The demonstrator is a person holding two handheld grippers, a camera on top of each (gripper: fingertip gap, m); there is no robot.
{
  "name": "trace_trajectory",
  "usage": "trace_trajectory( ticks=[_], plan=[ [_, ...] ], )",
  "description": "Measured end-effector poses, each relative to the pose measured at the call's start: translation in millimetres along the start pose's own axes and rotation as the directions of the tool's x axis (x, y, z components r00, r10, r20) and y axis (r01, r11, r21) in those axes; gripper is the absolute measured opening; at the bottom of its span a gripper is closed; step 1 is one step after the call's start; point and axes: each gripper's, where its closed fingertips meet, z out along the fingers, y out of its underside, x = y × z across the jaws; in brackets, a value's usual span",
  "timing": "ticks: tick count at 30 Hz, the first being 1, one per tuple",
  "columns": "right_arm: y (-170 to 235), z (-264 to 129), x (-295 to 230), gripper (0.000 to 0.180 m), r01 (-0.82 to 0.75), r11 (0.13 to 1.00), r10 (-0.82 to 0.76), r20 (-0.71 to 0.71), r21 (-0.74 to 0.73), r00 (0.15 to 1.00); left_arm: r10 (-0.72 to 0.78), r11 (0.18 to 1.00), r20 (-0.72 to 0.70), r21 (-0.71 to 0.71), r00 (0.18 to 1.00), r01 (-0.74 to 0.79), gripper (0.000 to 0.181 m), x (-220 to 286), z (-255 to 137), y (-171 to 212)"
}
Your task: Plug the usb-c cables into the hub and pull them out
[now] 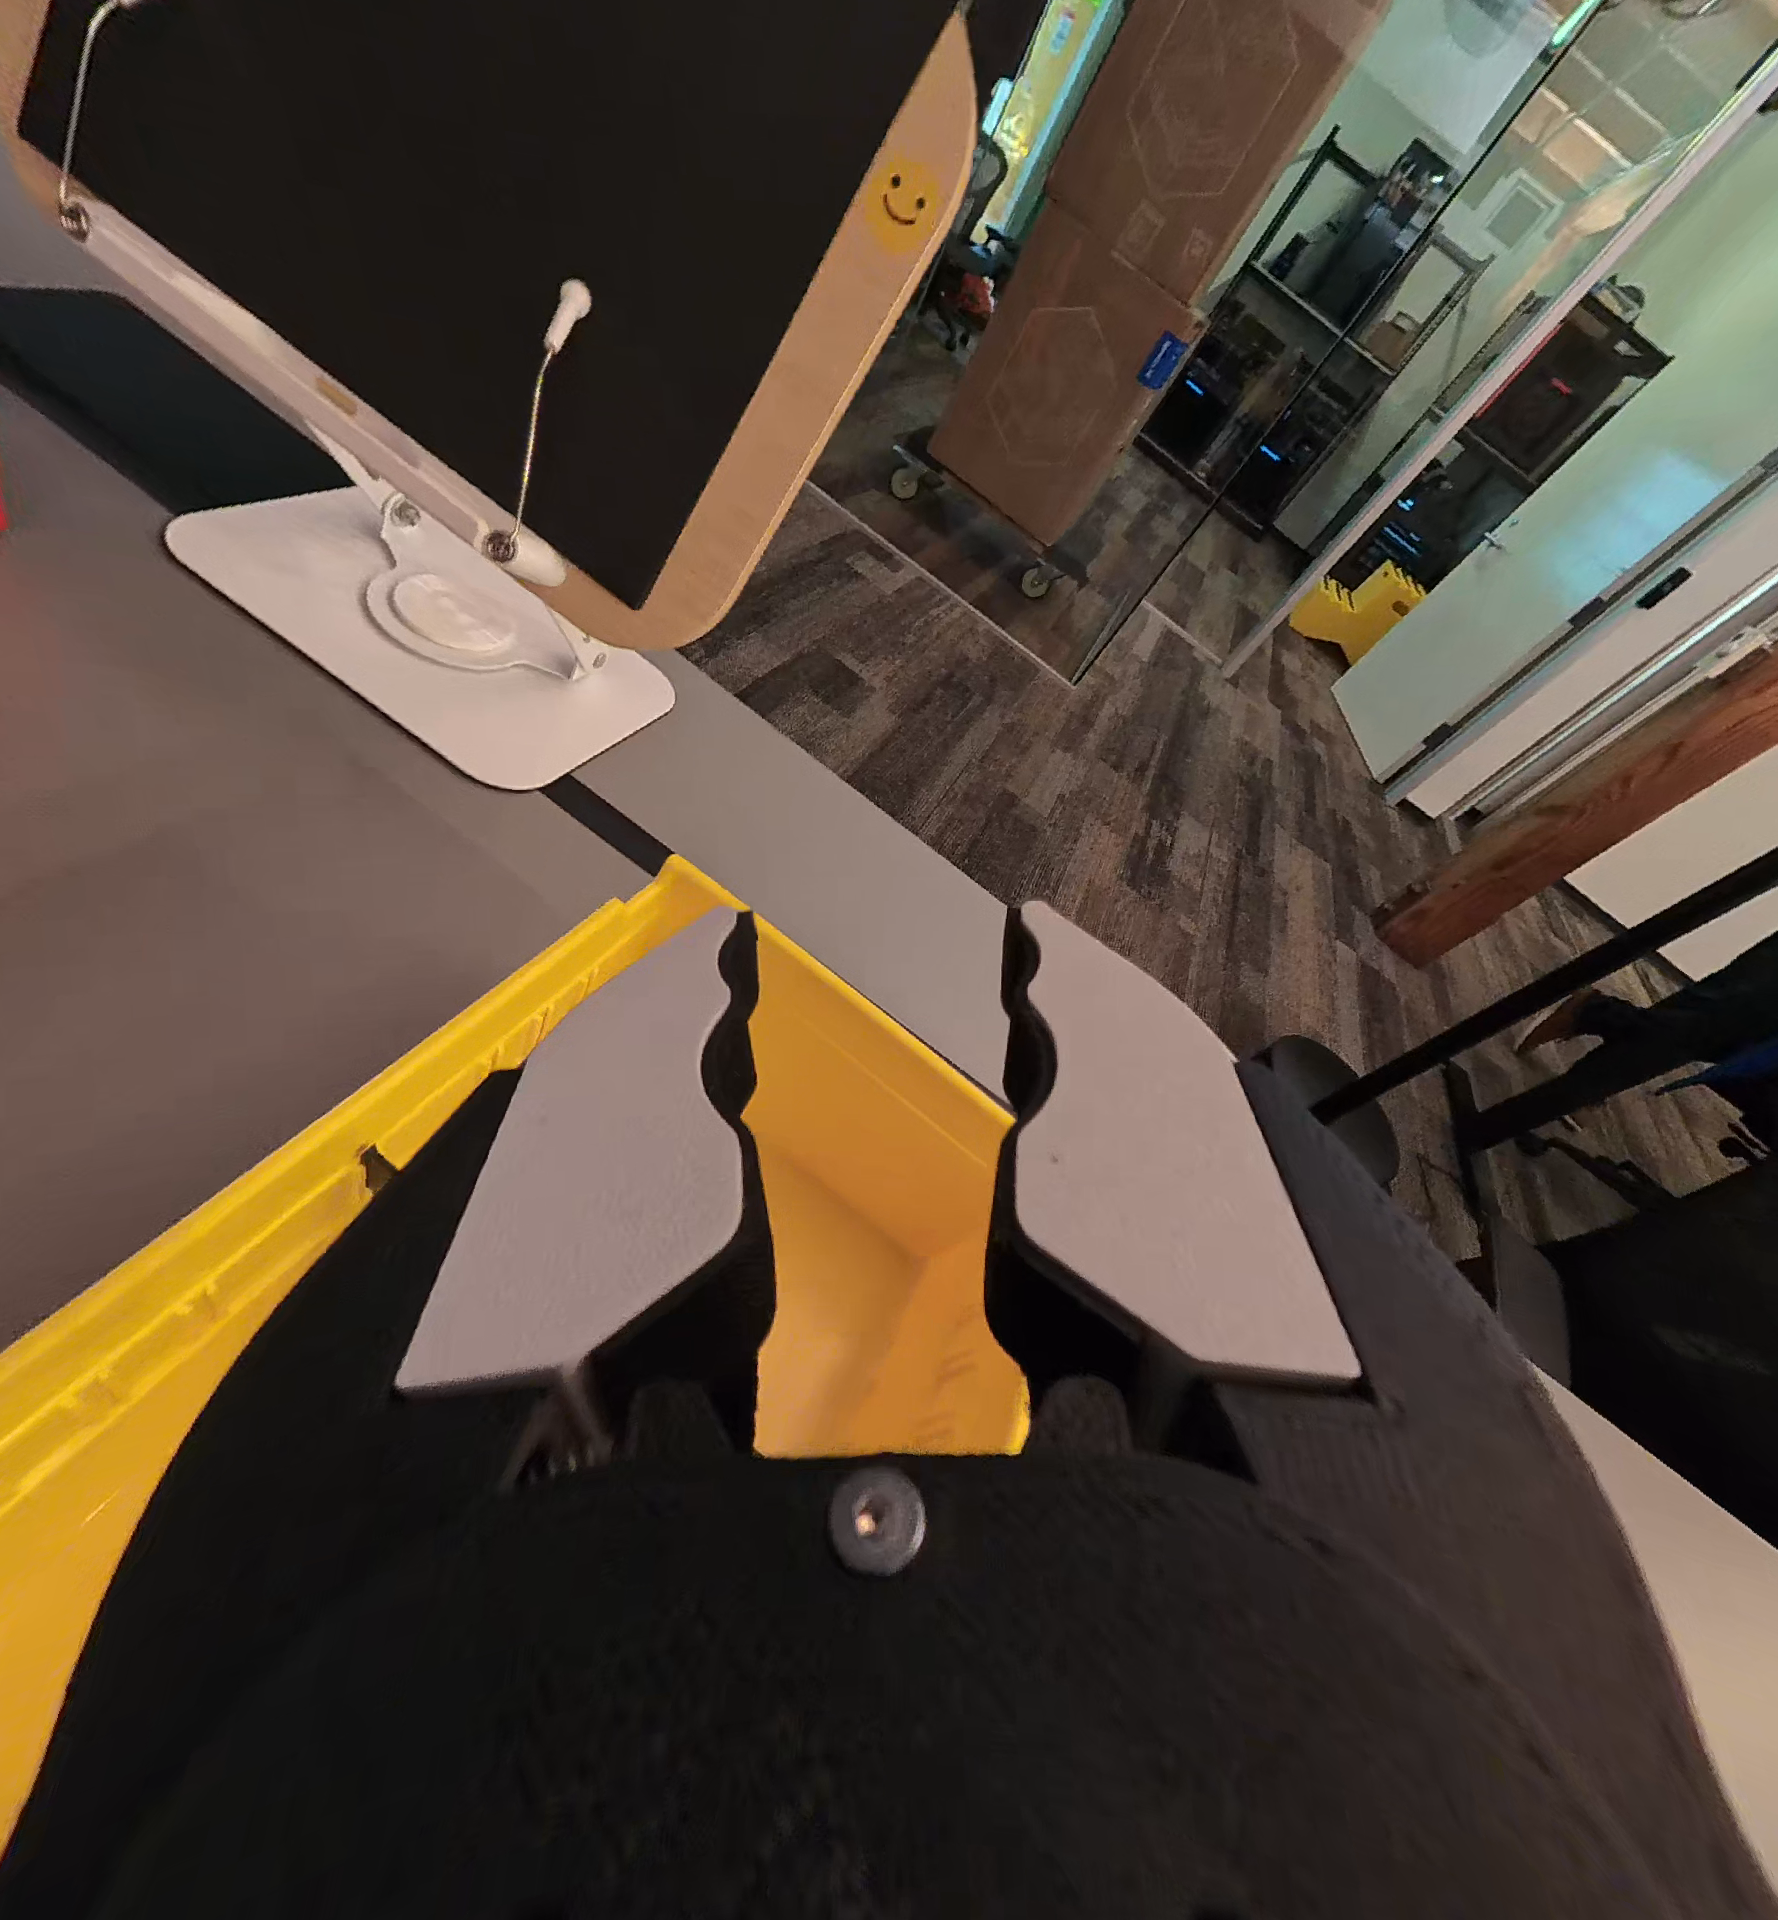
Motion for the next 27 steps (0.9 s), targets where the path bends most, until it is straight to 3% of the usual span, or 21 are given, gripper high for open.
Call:
trace_trajectory(
  ticks=[5, 9, 11, 12, 14, 17, 21, 27],
  plan=[
    [5, 7, -4, 0.047, 0.049, 0.998, -0.049, 0.002, -0.031, 0.999, 0.042, 0.997, -0.010, -0.065, 0.999, -0.043, 0.025, 11, 53, 26],
    [6, 11, -3, 0.046, 0.061, 0.997, -0.061, -0.007, -0.037, 0.998, 0.056, 0.998, -0.018, -0.039, 0.998, -0.057, 0.028, 9, 76, 23],
    [8, 12, -2, 0.046, 0.056, 0.998, -0.056, -0.001, -0.041, 0.998, 0.089, 0.995, -0.009, -0.052, 0.996, -0.089, 0.023, 6, 84, 24],
    [9, 12, -1, 0.045, 0.054, 0.997, -0.055, -0.004, -0.045, 0.998, 0.109, 0.991, -0.003, -0.073, 0.994, -0.109, 0.005, 4, 87, 26],
    [10, 11, 1, 0.044, 0.055, 0.997, -0.055, -0.004, -0.048, 0.998, 0.136, 0.986, 0.015, -0.101, 0.991, -0.133, 0.003, -1, 81, 28],
    [9, 9, 1, 0.044, 0.048, 0.998, -0.048, 0.002, -0.037, 0.999, 0.114, 0.991, 0.076, -0.072, 0.991, -0.108, 0.003, -19, 47, 19],
    [4, 5, 1, 0.044, 0.051, 0.999, -0.050, 0.009, -0.018, 0.999, 0.102, 0.994, 0.209, -0.050, 0.973, -0.094, 0.002, -49, -27, -6],
    [-7, -14, 5, 0.044, 0.064, 0.998, -0.064, 0.001, 0.019, 0.998, 0.220, 0.974, 0.383, -0.134, 0.897, -0.181, 0.002, -70, -133, -64]
  ],
)
